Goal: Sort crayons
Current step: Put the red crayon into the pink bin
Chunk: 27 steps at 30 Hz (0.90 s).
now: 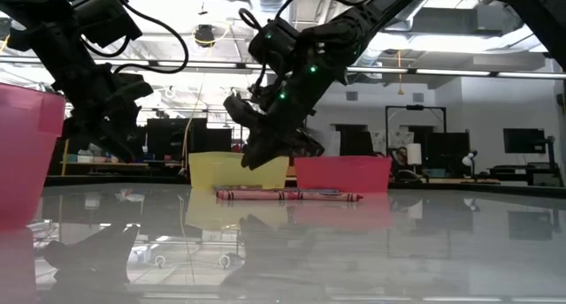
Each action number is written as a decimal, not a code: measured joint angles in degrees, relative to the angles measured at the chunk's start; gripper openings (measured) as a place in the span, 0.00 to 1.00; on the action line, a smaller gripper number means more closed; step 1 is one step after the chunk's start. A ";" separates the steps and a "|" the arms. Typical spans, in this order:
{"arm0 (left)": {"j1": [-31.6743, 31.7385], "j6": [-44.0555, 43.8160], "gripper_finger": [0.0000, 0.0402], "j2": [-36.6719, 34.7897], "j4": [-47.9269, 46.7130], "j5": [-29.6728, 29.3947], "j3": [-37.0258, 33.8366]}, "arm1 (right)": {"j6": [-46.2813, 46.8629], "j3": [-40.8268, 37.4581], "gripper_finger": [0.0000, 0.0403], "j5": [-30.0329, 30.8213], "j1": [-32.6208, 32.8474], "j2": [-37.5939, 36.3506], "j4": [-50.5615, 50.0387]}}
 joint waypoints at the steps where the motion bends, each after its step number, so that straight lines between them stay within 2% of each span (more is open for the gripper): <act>1: 0.00 0.00 0.33 0.00 -0.01 0.00 0.00 | 0.02 0.00 0.16 0.35 0.02 0.01 -0.20; 8: 0.00 0.01 0.33 0.00 -0.01 -0.04 0.00 | 0.09 0.00 0.16 3.32 0.15 1.19 2.38; 13: 0.00 0.23 0.33 0.01 -0.03 0.02 0.00 | 2.31 0.94 0.16 1.73 0.88 4.41 4.01; 27: -0.02 0.52 0.33 0.01 -0.30 0.83 0.00 | 3.08 1.40 0.16 1.70 1.30 4.64 1.63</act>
